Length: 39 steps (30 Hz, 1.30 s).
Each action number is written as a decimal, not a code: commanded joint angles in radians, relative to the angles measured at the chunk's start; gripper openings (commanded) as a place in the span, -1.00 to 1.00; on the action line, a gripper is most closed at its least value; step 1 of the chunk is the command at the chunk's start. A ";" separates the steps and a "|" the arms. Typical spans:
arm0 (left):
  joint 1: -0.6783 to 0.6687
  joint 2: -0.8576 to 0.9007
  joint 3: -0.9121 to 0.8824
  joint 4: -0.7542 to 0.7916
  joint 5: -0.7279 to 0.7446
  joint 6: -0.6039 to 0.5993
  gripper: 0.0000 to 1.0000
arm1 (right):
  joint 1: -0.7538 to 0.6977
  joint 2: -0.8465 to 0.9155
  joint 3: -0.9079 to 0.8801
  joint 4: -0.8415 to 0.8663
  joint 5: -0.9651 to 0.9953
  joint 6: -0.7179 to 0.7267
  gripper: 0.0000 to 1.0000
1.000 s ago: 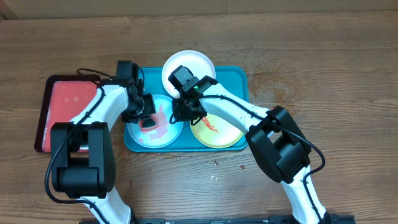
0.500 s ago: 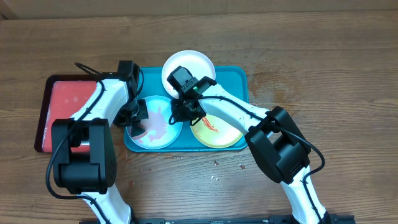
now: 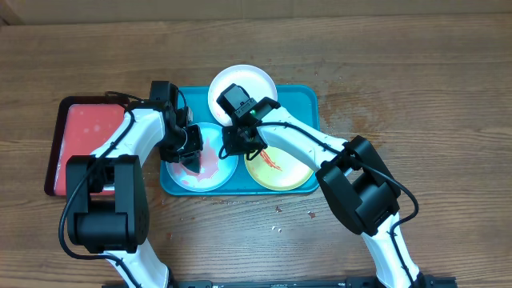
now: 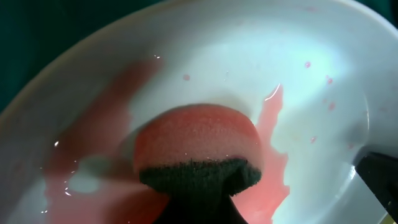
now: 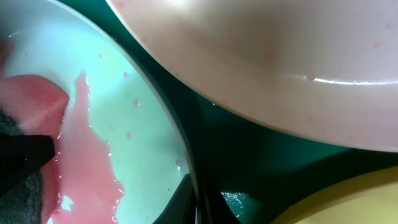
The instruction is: Clean dirty plates on tray and stack at the side
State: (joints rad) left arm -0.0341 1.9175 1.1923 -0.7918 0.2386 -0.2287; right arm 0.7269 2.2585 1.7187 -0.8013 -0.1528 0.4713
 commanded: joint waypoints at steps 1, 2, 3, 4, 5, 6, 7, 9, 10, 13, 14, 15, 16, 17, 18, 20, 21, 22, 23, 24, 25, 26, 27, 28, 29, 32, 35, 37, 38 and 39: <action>-0.023 0.036 -0.018 -0.040 0.098 0.027 -0.92 | -0.003 0.010 0.002 0.006 0.028 0.000 -0.92; -0.017 0.036 0.003 -0.072 0.109 0.029 -0.92 | -0.003 0.010 0.002 0.006 0.027 0.000 -0.92; -0.013 0.036 0.024 -0.101 0.128 0.047 -0.92 | -0.003 0.010 0.002 0.005 0.027 0.000 -0.92; -0.010 0.036 0.055 -0.139 0.167 0.087 -0.92 | -0.003 0.010 0.002 0.005 0.027 0.000 -0.92; -0.006 0.036 0.078 -0.163 0.205 0.123 -0.92 | -0.003 0.010 0.002 0.006 0.027 0.000 -0.92; -0.005 0.036 0.103 -0.186 0.251 0.160 -0.92 | -0.003 0.010 0.002 0.007 0.027 0.000 -0.92; -0.004 0.036 0.129 -0.203 0.291 0.182 -0.92 | -0.003 0.010 0.002 0.008 0.027 0.001 -0.92; -0.005 0.036 0.148 -0.204 0.298 0.174 -0.92 | -0.003 0.010 0.002 0.011 0.027 0.000 -0.92; -0.004 0.037 0.148 -0.201 0.284 0.168 -0.92 | -0.003 0.010 0.002 0.013 0.028 0.000 -0.92; -0.004 0.039 0.135 -0.193 0.157 0.119 -0.92 | -0.003 0.010 0.002 0.012 0.028 0.000 -0.92; -0.004 0.039 0.127 -0.185 0.104 0.098 -0.92 | -0.003 0.010 0.002 0.011 0.028 0.000 -0.92; -0.004 0.039 0.118 -0.174 0.064 0.086 -0.92 | -0.003 0.010 0.002 0.010 0.028 0.000 -0.92; -0.004 0.039 0.105 -0.161 0.043 0.082 -0.91 | -0.003 0.010 0.002 0.010 0.028 0.000 -0.92; -0.004 0.039 0.090 -0.143 0.041 0.083 -0.92 | -0.003 0.010 0.002 0.010 0.028 0.000 -0.92; -0.004 0.039 0.073 -0.122 0.039 0.083 -0.92 | -0.003 0.010 0.002 0.010 0.028 0.000 -0.92; -0.005 0.039 0.032 -0.061 0.018 0.082 -0.92 | -0.003 0.010 0.002 0.010 0.028 0.000 -0.92; -0.005 0.039 0.011 -0.026 0.010 0.082 -0.92 | -0.003 0.010 0.002 0.010 0.028 0.000 -0.92; -0.005 0.039 -0.014 0.016 -0.004 0.081 -0.92 | -0.003 0.010 0.002 0.010 0.028 0.000 -0.92; -0.005 0.039 -0.032 0.044 -0.026 0.077 -0.91 | -0.003 0.010 0.002 0.010 0.028 0.000 -0.92; -0.004 0.039 -0.044 0.060 -0.076 0.062 -0.91 | -0.003 0.010 0.002 0.010 0.028 0.000 -0.92; -0.003 0.039 -0.045 0.056 -0.196 0.009 -0.92 | -0.003 0.010 0.002 0.007 0.028 0.000 -0.92; -0.002 0.039 -0.045 0.056 -0.253 -0.022 -0.91 | -0.003 0.010 0.002 0.006 0.028 0.000 -0.92; -0.001 0.038 -0.044 0.056 -0.321 -0.059 -0.91 | -0.003 0.010 0.002 0.006 0.028 0.000 -0.92; 0.002 0.037 -0.042 0.061 -0.384 -0.089 -0.91 | -0.003 0.010 0.002 0.006 0.028 0.000 -0.92; 0.005 0.037 -0.037 0.066 -0.426 -0.093 -0.92 | -0.003 0.010 0.002 0.006 0.028 0.000 -0.92; 0.018 0.037 -0.005 0.084 -0.452 -0.069 -0.92 | -0.001 0.010 0.002 0.001 0.028 0.000 -0.92; 0.026 0.036 0.049 0.068 -0.455 -0.036 -0.92 | -0.001 0.010 0.002 0.001 0.031 -0.008 -0.92; 0.032 0.036 0.101 0.037 -0.456 -0.033 -0.92 | -0.001 0.010 0.002 0.000 0.034 -0.008 -0.92; 0.034 0.034 0.134 0.013 -0.456 -0.033 -0.91 | -0.001 0.010 0.002 0.000 0.038 -0.008 -0.92; 0.036 0.034 0.169 -0.014 -0.457 -0.032 -0.92 | -0.001 0.010 0.002 0.000 0.040 -0.008 -0.92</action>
State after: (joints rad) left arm -0.0292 1.9327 1.2613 -0.7742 -0.0879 -0.2691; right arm 0.7280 2.2585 1.7187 -0.7898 -0.1528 0.4709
